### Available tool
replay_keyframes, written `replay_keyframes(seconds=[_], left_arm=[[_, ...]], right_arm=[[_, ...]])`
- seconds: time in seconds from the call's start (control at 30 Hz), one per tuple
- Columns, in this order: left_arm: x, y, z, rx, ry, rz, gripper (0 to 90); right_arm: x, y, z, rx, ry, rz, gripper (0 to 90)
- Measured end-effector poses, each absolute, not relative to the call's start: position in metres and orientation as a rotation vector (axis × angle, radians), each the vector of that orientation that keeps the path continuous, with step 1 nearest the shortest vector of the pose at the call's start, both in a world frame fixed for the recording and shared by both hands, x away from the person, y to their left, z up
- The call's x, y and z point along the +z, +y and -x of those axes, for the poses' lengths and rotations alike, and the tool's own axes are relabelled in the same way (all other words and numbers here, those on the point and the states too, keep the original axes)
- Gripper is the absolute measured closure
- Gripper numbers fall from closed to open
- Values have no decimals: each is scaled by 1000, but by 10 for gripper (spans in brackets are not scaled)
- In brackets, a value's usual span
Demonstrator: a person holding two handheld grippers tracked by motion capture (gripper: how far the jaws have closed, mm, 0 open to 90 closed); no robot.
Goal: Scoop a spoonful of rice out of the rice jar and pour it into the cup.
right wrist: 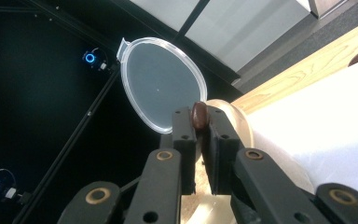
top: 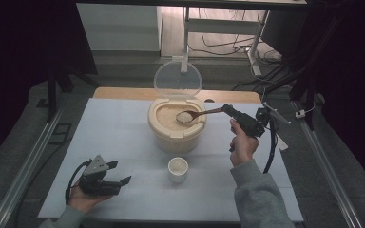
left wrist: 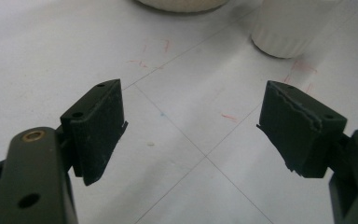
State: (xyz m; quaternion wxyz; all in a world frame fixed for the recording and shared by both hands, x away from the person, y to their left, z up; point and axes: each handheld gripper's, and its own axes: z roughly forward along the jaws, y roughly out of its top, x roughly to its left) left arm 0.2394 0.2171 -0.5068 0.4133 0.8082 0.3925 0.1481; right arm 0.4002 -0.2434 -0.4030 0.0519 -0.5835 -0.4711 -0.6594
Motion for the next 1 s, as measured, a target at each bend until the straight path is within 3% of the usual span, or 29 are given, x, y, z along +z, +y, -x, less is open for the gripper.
replay_keyframes(seconds=[1.0], left_arm=[[-509, 218, -242, 370, 1004, -2036, 218]], right_arm=[[-401, -261, -363, -1963, -1459, 1638, 834]])
